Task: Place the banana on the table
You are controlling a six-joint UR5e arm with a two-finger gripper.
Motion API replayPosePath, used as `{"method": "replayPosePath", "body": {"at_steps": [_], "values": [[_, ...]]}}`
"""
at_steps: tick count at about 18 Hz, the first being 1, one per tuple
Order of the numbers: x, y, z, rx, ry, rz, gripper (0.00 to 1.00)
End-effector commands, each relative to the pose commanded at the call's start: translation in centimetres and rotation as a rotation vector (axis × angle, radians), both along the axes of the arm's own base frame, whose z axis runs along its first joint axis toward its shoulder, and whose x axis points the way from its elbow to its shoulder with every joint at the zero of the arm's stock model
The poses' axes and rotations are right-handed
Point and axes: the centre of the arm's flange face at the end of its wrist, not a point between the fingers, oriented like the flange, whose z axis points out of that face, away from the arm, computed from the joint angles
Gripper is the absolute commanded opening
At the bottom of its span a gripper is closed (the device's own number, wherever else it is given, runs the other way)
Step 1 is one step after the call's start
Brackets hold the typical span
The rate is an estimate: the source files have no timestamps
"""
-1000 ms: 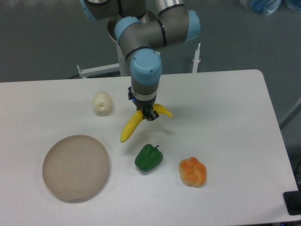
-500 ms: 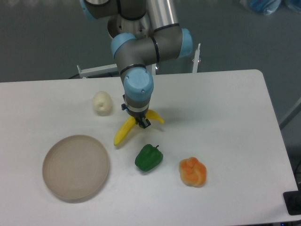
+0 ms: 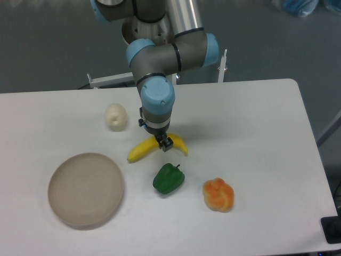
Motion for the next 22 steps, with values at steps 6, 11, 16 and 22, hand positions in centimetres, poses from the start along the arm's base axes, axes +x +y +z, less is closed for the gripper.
{"method": "replayPosePath", "body": {"at_steps": [6,11,16,22], "values": [[-10.9,1.6,4.9,0.100,0.071,0.121,1.00],[-22.5,3.1,4.2,0.129,0.103,0.223,1.00],[-26.6,5.1,2.8,0.132,0.112,0.219,1.00],[-28.5,4.4,2.1,0.126,0.112,0.153,1.00]]}}
